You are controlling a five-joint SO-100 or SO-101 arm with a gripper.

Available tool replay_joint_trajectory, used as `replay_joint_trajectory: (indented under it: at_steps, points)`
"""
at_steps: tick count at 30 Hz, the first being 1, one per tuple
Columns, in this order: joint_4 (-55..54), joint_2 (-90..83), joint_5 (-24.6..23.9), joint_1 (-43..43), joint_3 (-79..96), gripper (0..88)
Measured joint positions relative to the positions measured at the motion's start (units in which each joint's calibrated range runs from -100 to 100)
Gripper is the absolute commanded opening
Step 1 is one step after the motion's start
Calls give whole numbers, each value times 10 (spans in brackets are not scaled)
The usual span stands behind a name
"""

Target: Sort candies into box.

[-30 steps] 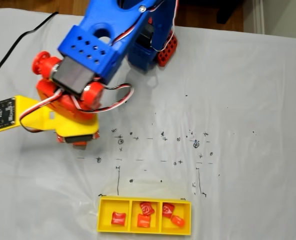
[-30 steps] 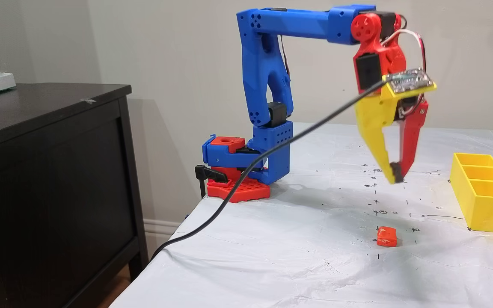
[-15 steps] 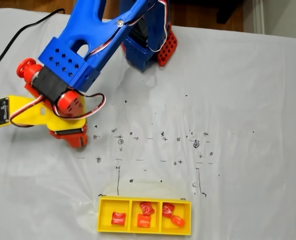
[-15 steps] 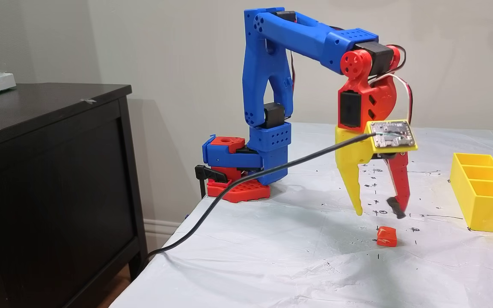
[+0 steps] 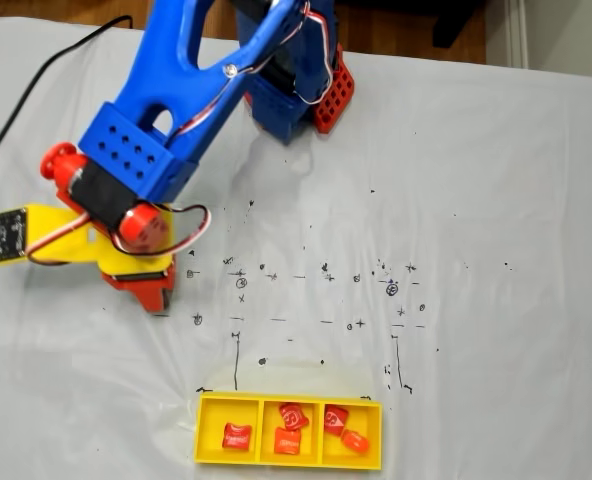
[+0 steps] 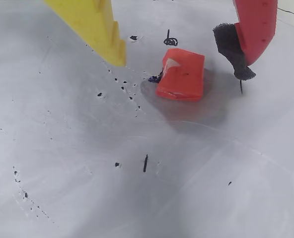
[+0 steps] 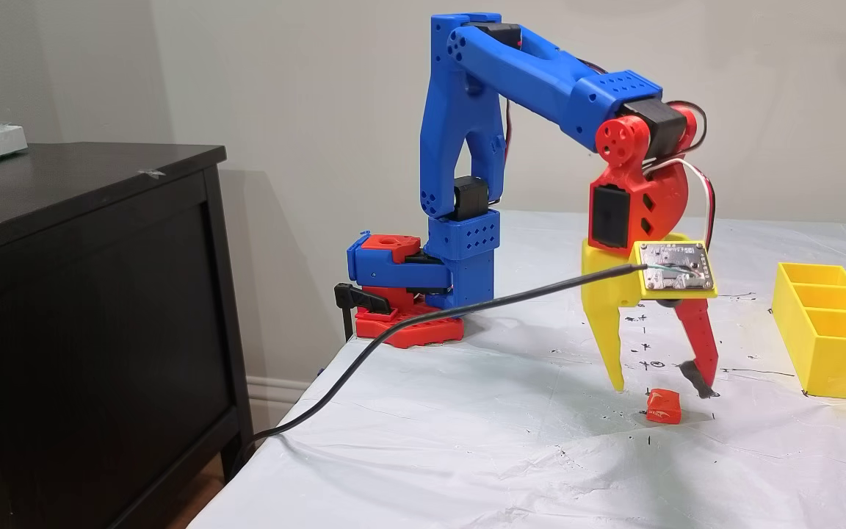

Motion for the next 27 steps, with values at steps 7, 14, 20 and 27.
replay_joint_trajectory:
  at_steps: [7, 14, 20, 27]
  points:
    - [-28, 0, -9, -12, 0, 244]
    - [-46, 26, -12, -20, 0, 248]
    - [-50, 59, -12, -20, 0, 226]
    - [-50, 68, -11, -20, -2, 23]
